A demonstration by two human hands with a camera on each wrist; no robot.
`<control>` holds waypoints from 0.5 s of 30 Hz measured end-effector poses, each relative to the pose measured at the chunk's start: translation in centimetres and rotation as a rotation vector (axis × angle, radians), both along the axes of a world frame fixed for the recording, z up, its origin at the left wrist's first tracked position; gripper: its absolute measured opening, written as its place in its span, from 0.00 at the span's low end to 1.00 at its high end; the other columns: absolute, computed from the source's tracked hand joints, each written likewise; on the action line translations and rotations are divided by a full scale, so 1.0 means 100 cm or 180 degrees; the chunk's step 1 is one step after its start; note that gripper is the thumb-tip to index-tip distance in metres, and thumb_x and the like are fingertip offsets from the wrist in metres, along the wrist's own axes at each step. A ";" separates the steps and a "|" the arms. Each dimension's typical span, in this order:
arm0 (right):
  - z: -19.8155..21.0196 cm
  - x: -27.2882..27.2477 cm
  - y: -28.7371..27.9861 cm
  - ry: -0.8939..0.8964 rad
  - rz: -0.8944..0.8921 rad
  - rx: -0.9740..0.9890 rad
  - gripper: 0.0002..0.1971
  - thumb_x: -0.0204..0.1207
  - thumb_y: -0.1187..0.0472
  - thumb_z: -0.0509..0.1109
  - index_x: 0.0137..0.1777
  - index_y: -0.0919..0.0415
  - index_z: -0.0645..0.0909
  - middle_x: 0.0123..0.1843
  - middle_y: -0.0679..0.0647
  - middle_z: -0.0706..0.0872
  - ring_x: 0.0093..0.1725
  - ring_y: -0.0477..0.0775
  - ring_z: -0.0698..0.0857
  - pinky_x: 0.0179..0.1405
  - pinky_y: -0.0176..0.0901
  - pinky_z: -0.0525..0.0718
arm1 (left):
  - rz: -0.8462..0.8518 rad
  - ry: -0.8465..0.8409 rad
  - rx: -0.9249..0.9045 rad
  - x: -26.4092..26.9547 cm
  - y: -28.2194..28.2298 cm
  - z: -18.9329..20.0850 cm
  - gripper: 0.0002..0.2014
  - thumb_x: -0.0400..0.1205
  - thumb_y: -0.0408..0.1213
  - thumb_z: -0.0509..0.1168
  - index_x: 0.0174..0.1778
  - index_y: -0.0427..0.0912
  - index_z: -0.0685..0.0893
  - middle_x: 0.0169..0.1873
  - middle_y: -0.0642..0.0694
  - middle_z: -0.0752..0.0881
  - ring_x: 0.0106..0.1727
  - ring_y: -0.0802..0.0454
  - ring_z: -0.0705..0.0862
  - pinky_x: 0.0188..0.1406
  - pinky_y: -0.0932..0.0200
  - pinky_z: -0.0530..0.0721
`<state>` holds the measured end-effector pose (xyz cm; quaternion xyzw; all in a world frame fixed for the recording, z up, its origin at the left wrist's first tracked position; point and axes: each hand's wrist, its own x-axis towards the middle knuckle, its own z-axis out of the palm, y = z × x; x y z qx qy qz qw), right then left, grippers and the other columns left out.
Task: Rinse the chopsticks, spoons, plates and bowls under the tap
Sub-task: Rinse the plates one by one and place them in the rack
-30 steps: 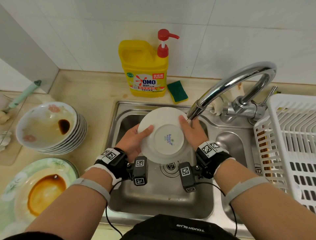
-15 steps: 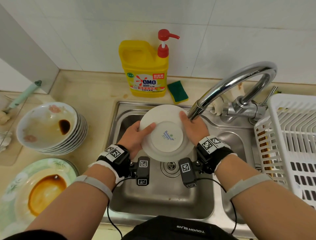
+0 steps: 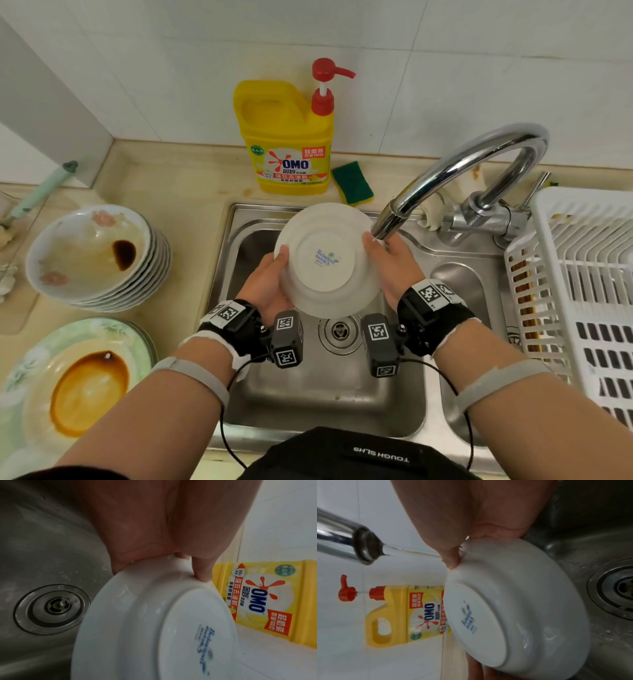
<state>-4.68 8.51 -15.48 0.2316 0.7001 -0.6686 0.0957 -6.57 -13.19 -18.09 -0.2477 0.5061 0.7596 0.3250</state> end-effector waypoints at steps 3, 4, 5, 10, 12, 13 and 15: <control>0.007 -0.001 0.001 0.0142 0.0059 -0.0112 0.20 0.68 0.36 0.71 0.61 0.30 0.85 0.66 0.48 0.89 0.67 0.55 0.87 0.70 0.66 0.83 | 0.0123 -0.0086 -0.0226 -0.003 0.003 -0.004 0.17 0.91 0.52 0.59 0.77 0.62 0.73 0.70 0.47 0.82 0.70 0.41 0.82 0.47 0.40 0.89; 0.009 -0.002 0.003 0.0170 0.0070 -0.0101 0.18 0.69 0.37 0.70 0.60 0.29 0.85 0.66 0.48 0.89 0.67 0.55 0.87 0.70 0.67 0.83 | 0.0134 -0.0109 -0.0227 -0.005 0.004 -0.005 0.17 0.91 0.51 0.59 0.77 0.63 0.73 0.71 0.47 0.80 0.70 0.41 0.81 0.47 0.40 0.89; 0.010 -0.001 0.005 0.0186 0.0076 -0.0102 0.18 0.69 0.37 0.71 0.61 0.28 0.85 0.66 0.47 0.89 0.67 0.55 0.87 0.70 0.67 0.83 | 0.0138 -0.0135 -0.0196 -0.006 0.006 -0.006 0.17 0.91 0.50 0.59 0.77 0.63 0.73 0.72 0.46 0.79 0.71 0.41 0.80 0.48 0.39 0.89; 0.019 0.002 0.014 0.0295 -0.0042 -0.0229 0.14 0.80 0.49 0.74 0.65 0.38 0.86 0.64 0.50 0.91 0.64 0.60 0.89 0.65 0.70 0.86 | 0.0084 -0.0128 -0.0033 -0.012 0.015 -0.003 0.18 0.90 0.48 0.61 0.76 0.65 0.74 0.75 0.48 0.78 0.73 0.42 0.79 0.57 0.29 0.86; 0.019 0.003 0.019 0.0344 -0.0186 -0.0389 0.11 0.84 0.54 0.72 0.64 0.43 0.87 0.62 0.55 0.91 0.63 0.64 0.89 0.64 0.69 0.87 | 0.0050 -0.0099 0.0005 -0.012 0.018 -0.003 0.19 0.89 0.48 0.64 0.77 0.64 0.74 0.75 0.47 0.78 0.72 0.42 0.79 0.59 0.26 0.85; 0.019 0.004 0.022 0.0357 -0.0239 -0.0407 0.10 0.85 0.56 0.70 0.63 0.45 0.87 0.62 0.56 0.91 0.63 0.65 0.89 0.64 0.68 0.87 | 0.0016 -0.0091 0.0013 -0.012 0.021 -0.002 0.20 0.89 0.48 0.64 0.77 0.64 0.73 0.75 0.47 0.78 0.72 0.41 0.80 0.60 0.26 0.85; 0.016 0.006 0.029 0.0375 -0.0341 -0.0368 0.10 0.87 0.59 0.66 0.62 0.50 0.87 0.61 0.56 0.91 0.61 0.65 0.88 0.60 0.62 0.88 | -0.0085 -0.0063 -0.0020 -0.011 0.027 0.000 0.21 0.89 0.49 0.64 0.78 0.61 0.72 0.74 0.47 0.78 0.72 0.41 0.80 0.62 0.27 0.84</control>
